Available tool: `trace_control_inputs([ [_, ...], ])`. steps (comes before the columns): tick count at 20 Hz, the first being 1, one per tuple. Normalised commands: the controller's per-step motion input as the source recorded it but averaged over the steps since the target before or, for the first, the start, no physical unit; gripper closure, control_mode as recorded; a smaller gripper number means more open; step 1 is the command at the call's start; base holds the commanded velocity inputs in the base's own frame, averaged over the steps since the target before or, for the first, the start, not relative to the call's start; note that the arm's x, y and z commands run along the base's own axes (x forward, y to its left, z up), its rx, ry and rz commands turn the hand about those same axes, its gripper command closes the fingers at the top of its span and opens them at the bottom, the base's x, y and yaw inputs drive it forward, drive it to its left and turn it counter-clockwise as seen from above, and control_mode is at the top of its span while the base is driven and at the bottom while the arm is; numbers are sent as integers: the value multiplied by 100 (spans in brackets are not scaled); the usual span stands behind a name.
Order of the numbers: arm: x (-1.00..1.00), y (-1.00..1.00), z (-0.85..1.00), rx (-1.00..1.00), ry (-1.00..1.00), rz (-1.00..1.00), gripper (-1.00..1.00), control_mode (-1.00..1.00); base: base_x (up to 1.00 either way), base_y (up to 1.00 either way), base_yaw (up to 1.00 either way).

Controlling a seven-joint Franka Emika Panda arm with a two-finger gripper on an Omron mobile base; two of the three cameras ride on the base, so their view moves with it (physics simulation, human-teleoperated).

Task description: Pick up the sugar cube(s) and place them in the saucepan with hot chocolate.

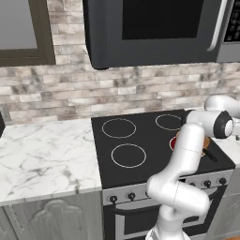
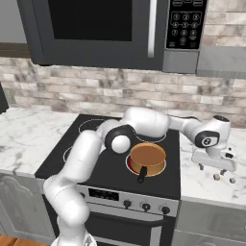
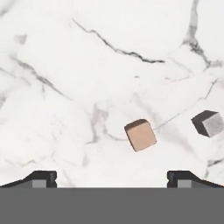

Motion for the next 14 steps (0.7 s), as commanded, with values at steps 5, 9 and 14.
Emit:
trace_control_inputs([
  [5, 0, -27, -2, 1, 0, 0, -100, -100, 0, 0, 0],
  [9, 0, -21, -1, 4, 0, 0, -100, -100, 0, 0, 0],
  [14, 0, -6, 0, 3, 0, 0, -100, -100, 0, 0, 0],
])
